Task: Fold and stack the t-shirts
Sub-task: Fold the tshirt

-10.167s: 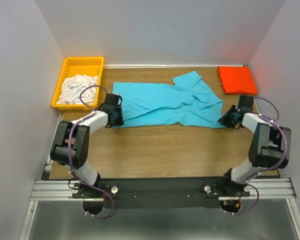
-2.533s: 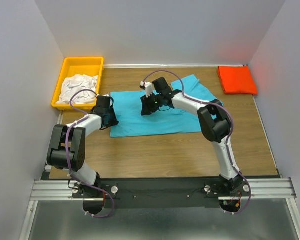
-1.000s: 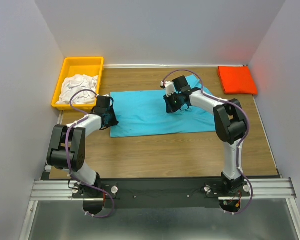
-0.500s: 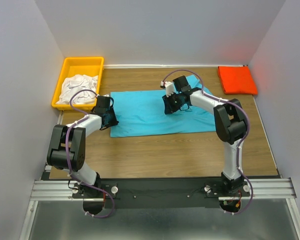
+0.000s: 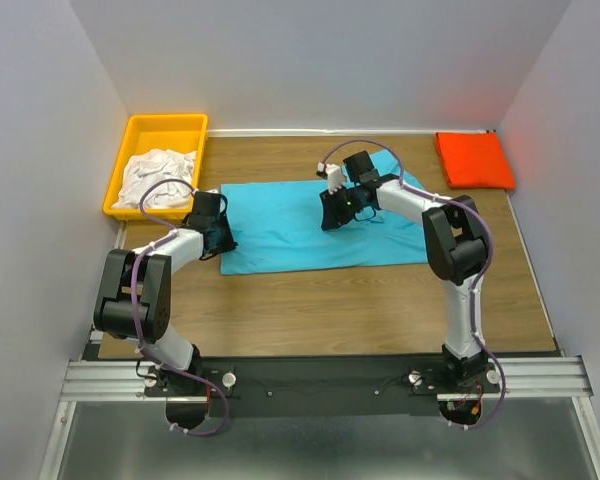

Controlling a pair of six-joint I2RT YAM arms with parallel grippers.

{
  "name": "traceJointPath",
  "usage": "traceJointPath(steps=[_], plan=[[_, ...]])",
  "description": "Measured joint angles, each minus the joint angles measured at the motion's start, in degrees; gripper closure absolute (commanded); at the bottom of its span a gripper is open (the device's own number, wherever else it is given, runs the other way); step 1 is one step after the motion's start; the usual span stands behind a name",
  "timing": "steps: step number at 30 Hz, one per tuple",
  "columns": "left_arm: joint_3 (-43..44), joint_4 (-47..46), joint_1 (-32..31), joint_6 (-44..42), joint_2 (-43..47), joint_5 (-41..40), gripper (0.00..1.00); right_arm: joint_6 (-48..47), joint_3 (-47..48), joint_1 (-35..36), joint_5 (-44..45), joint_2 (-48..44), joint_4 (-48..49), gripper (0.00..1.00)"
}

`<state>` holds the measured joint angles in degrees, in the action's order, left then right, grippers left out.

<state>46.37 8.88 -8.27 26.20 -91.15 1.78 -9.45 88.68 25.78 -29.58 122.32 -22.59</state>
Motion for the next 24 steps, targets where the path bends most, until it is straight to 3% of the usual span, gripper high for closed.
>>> traceJointPath(steps=[8, 10, 18, 24], plan=[[0.0, -0.02, 0.02, -0.04, 0.0, -0.02, 0.75, 0.28, 0.26, -0.02, -2.27, 1.64, -0.04, 0.69], [0.0, -0.02, 0.02, -0.02, 0.0, -0.02, 0.75, 0.37, 0.26, -0.02, -2.95, 1.64, -0.07, 0.79], [0.0, -0.02, 0.02, -0.02, 0.0, -0.02, 0.75, 0.42, 0.26, -0.02, -3.54, 1.64, -0.28, 0.99], [0.0, -0.02, 0.02, -0.02, 0.0, -0.02, 0.75, 0.37, 0.28, -0.02, -2.78, 1.64, -0.31, 0.99]])
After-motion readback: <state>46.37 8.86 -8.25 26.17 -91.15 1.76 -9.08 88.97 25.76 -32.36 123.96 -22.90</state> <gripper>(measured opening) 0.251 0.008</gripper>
